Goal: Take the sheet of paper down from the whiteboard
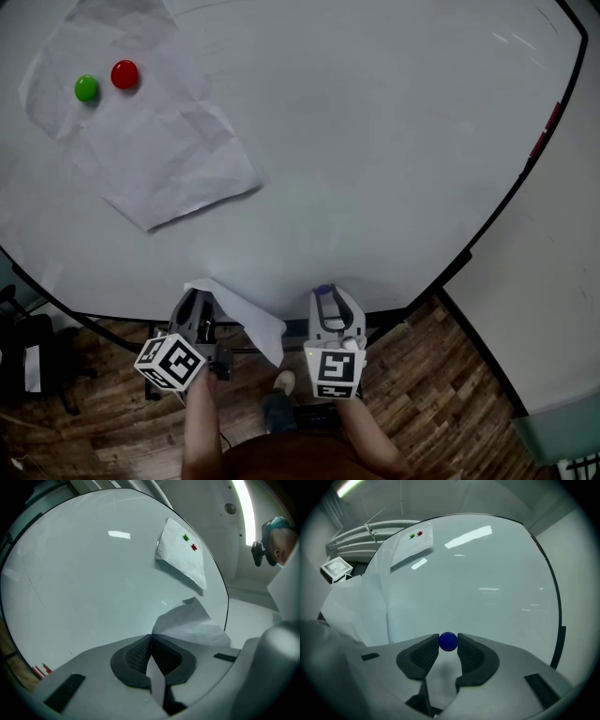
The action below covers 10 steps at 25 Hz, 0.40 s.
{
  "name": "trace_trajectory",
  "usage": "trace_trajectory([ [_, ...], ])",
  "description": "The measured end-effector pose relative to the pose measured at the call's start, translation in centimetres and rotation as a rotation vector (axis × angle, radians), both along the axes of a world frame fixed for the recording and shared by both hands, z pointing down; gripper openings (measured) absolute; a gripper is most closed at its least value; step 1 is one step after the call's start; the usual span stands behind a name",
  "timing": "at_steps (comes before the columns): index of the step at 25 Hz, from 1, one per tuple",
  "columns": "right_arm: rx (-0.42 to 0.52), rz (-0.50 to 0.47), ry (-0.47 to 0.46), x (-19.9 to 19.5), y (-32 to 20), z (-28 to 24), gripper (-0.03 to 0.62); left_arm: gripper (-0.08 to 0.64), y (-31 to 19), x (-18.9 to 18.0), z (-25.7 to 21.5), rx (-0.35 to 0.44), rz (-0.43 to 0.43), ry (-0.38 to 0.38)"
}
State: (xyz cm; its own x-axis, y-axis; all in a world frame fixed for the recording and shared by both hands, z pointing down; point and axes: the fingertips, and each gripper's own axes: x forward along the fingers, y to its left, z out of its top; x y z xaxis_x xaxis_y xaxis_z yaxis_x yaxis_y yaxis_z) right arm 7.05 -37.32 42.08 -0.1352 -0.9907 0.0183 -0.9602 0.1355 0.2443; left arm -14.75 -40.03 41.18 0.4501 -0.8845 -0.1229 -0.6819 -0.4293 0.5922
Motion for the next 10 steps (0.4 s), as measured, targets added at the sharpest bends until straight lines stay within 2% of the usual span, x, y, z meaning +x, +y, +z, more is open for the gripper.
trace_trajectory([
  [10,-0.001,-0.008,-0.002,0.00,0.32,0.11,0.135,0.025,0.11,0.10,-0.08,0.005,0.001,0.007],
])
